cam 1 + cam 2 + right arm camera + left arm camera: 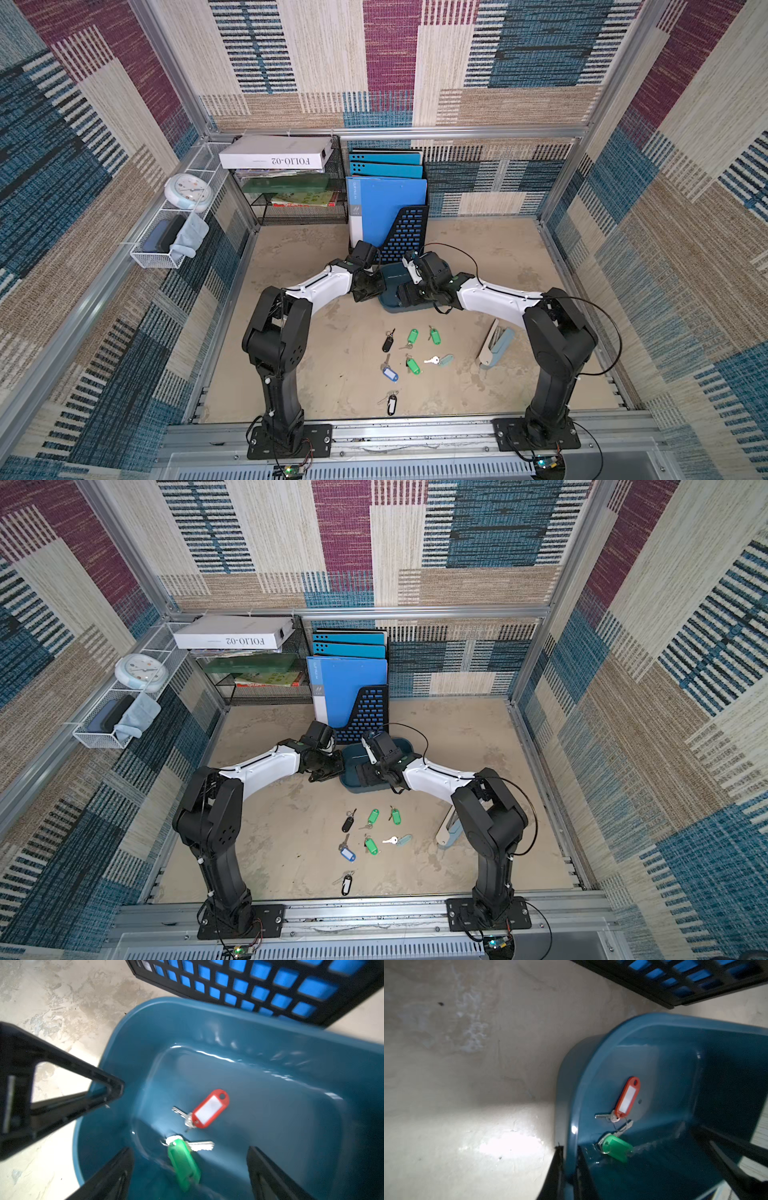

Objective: Take the keys out of the storage box
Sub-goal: Pick up the storage box at the center of the board, then pick up the key from the storage box.

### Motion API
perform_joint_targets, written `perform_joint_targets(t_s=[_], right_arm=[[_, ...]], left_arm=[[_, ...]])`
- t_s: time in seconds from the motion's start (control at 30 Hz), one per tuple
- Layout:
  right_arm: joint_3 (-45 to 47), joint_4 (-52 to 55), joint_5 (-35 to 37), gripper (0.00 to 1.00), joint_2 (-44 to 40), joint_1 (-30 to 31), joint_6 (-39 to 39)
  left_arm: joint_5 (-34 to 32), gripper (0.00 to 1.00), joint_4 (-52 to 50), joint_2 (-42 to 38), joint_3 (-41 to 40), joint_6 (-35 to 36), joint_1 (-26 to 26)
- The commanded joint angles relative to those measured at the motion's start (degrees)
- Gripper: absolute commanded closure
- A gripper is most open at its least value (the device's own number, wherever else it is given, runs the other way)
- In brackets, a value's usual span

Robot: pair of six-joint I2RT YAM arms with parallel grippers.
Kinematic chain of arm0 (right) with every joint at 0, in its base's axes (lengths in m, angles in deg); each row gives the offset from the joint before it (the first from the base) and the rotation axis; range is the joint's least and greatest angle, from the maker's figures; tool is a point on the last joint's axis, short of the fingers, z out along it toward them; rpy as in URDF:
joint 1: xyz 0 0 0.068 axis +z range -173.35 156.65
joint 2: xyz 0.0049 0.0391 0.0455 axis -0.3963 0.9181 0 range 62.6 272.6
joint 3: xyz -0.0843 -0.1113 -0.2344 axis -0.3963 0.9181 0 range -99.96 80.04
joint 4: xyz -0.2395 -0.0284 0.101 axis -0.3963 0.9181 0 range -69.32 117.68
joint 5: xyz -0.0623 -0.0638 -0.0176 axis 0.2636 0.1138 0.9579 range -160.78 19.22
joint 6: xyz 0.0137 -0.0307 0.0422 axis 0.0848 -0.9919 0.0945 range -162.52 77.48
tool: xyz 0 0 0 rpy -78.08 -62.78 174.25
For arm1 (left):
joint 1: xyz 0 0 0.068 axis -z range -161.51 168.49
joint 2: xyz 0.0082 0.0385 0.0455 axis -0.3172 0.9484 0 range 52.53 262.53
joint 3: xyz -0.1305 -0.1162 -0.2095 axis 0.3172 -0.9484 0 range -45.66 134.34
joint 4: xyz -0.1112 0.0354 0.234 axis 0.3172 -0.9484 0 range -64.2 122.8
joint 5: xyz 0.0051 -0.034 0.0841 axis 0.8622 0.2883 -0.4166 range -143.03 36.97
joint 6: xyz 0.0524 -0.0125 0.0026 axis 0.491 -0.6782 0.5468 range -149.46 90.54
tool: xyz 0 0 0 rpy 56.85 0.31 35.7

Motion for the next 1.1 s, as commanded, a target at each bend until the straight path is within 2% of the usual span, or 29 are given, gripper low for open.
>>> perform_joint_targets(t_s=[0.0, 0.13, 0.27, 0.43, 0.57, 0.7, 0.87, 1.07], right_arm=[[2.0, -2.5, 0.4, 0.09, -2.3, 0.0, 1.8], [4.9, -4.7, -0.2, 0.07, -4.0, 0.0, 3.8], [4.2, -5.9, -2.4, 0.08, -2.4, 0.1, 4.2], [1.0, -3.5, 0.4, 0.14, 0.7, 0.1, 5.3], [0.3, -2.0, 1.7, 0.19, 1.7, 0.1, 5.8], [2.3, -3.1, 1.0, 0.21, 1.5, 0.4, 5.8], [2.2, -2.1, 1.2, 0.26, 3.4, 1.3, 6.9], [1.3, 0.6, 1.6, 0.22, 4.6, 1.7, 9.8]], left_arm=[[-1.9, 0.95, 3.2, -2.6, -1.7, 3.4, 0.4], [-6.2, 0.95, 4.9, -5.1, -3.0, 6.0, 1.4], [-16.0, 0.95, 7.6, -7.1, -5.1, 9.9, 5.0], [-21.1, 0.95, 11.7, -7.6, -7.7, 11.6, 6.5], [-26.9, 0.95, 18.4, -9.3, -12.9, 12.5, 7.9], [-27.9, 0.94, 20.2, -10.2, -14.4, 12.2, 7.9], [-28.5, 0.95, 27.3, -12.4, -19.8, 11.7, 8.0], [-29.4, 0.95, 32.1, -14.9, -23.7, 12.5, 8.8]])
